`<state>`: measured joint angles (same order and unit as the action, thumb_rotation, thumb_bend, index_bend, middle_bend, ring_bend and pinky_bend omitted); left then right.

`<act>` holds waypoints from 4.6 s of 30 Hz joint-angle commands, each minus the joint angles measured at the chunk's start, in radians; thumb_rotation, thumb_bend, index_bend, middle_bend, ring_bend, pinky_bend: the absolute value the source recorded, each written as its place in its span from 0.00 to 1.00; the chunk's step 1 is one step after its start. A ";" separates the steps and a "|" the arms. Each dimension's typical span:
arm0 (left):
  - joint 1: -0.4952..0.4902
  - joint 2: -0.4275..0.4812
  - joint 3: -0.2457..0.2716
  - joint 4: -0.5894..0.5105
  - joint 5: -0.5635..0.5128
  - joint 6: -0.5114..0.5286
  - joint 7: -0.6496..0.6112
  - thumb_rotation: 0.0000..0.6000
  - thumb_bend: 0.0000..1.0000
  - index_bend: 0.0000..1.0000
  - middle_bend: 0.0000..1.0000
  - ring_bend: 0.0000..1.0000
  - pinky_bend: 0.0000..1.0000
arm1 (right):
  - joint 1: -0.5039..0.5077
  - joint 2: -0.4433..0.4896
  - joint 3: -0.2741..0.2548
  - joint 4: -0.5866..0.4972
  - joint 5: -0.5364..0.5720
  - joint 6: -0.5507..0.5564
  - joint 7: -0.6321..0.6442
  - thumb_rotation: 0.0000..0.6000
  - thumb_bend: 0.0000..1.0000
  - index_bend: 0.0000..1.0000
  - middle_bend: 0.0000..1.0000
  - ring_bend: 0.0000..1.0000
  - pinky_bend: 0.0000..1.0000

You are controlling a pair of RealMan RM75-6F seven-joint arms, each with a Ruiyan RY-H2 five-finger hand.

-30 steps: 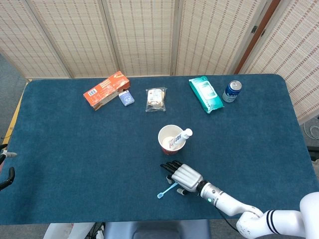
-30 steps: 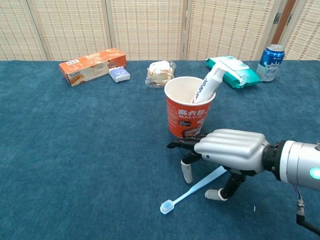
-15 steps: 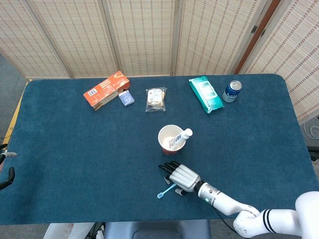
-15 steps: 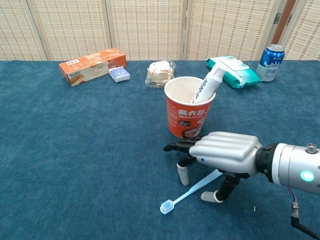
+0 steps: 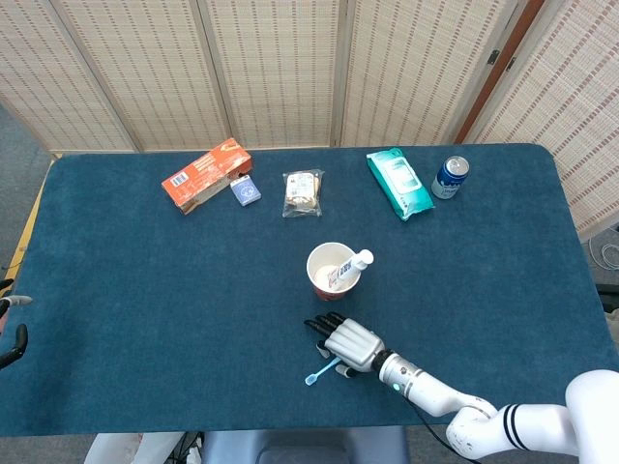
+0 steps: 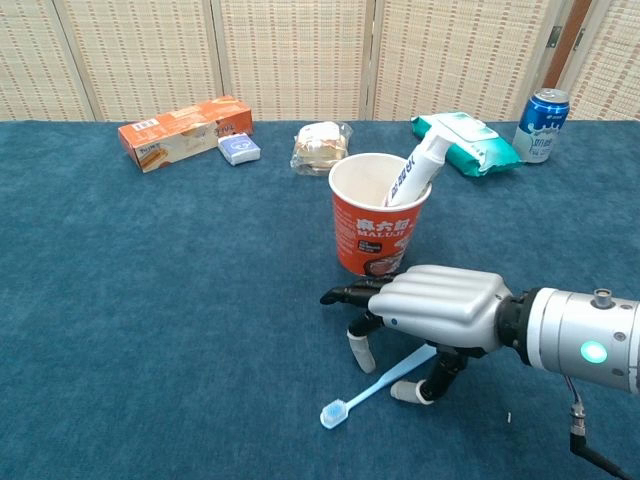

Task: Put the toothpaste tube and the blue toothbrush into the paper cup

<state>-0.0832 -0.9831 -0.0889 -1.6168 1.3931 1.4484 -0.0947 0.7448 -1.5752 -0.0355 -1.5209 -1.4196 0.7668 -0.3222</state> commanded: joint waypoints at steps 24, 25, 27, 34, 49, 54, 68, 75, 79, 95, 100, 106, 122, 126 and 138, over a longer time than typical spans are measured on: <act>0.001 0.002 -0.001 -0.001 -0.001 0.001 -0.003 1.00 0.52 0.32 0.16 0.08 0.16 | 0.002 -0.012 -0.005 0.006 0.023 0.003 -0.053 1.00 0.30 0.58 0.02 0.00 0.12; 0.001 0.002 -0.001 -0.001 -0.001 0.001 -0.003 1.00 0.52 0.32 0.16 0.08 0.16 | 0.002 -0.010 -0.005 0.004 0.022 0.004 -0.051 1.00 0.30 0.58 0.02 0.00 0.12; 0.001 0.002 -0.001 -0.001 -0.002 0.001 -0.002 1.00 0.52 0.32 0.16 0.08 0.16 | 0.000 -0.006 -0.006 -0.002 0.022 0.007 -0.046 1.00 0.30 0.58 0.02 0.00 0.12; 0.000 0.002 -0.001 0.001 -0.003 -0.002 -0.001 1.00 0.52 0.32 0.16 0.08 0.16 | -0.005 0.026 -0.005 -0.040 0.013 0.019 -0.009 1.00 0.30 0.58 0.02 0.00 0.12; -0.001 0.001 -0.002 0.002 -0.007 -0.005 0.001 1.00 0.52 0.32 0.16 0.08 0.16 | -0.011 0.050 -0.007 -0.061 -0.009 0.033 0.034 1.00 0.30 0.59 0.02 0.00 0.12; -0.001 0.000 -0.001 0.002 -0.005 -0.003 0.003 1.00 0.52 0.32 0.16 0.08 0.16 | -0.016 0.069 -0.007 -0.086 -0.030 0.049 0.068 1.00 0.30 0.60 0.03 0.00 0.12; 0.000 -0.001 -0.001 0.000 -0.005 -0.002 0.009 1.00 0.52 0.32 0.16 0.08 0.16 | -0.026 0.123 0.000 -0.145 -0.077 0.089 0.177 1.00 0.30 0.60 0.03 0.00 0.12; 0.000 -0.001 -0.001 -0.001 -0.005 -0.001 0.009 1.00 0.52 0.32 0.16 0.08 0.16 | -0.026 0.144 0.006 -0.168 -0.097 0.100 0.246 1.00 0.31 0.60 0.03 0.00 0.12; 0.000 -0.001 -0.001 -0.001 -0.004 -0.001 0.010 1.00 0.52 0.32 0.16 0.08 0.16 | -0.024 0.157 0.011 -0.183 -0.111 0.107 0.286 1.00 0.31 0.60 0.03 0.00 0.12; 0.000 -0.001 -0.001 -0.002 -0.005 -0.002 0.010 1.00 0.52 0.32 0.16 0.08 0.16 | 0.010 0.204 0.079 -0.240 -0.156 0.146 0.519 1.00 0.31 0.60 0.04 0.00 0.12; 0.000 0.000 -0.001 -0.002 -0.006 -0.003 0.009 1.00 0.52 0.32 0.16 0.08 0.16 | 0.036 0.212 0.112 -0.250 -0.171 0.153 0.600 1.00 0.31 0.60 0.04 0.00 0.12; 0.000 0.001 -0.002 0.000 -0.009 -0.006 0.004 1.00 0.52 0.32 0.16 0.08 0.16 | 0.059 0.202 0.145 -0.249 -0.182 0.171 0.654 1.00 0.31 0.60 0.04 0.00 0.12; -0.001 0.006 -0.008 0.011 -0.026 -0.015 -0.016 1.00 0.52 0.32 0.16 0.08 0.16 | 0.111 0.160 0.237 -0.168 -0.137 0.208 0.707 1.00 0.31 0.60 0.04 0.00 0.12; -0.002 0.006 -0.009 0.016 -0.031 -0.021 -0.020 1.00 0.52 0.32 0.16 0.08 0.16 | 0.114 0.161 0.252 -0.151 -0.127 0.223 0.725 1.00 0.31 0.60 0.04 0.00 0.12; -0.007 0.001 -0.008 0.025 -0.036 -0.034 -0.015 1.00 0.52 0.32 0.16 0.08 0.16 | 0.099 0.199 0.265 -0.118 -0.089 0.251 0.714 1.00 0.31 0.60 0.04 0.00 0.12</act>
<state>-0.0896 -0.9820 -0.0972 -1.5923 1.3572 1.4150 -0.1103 0.8463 -1.3781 0.2311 -1.6448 -1.5141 1.0185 0.3952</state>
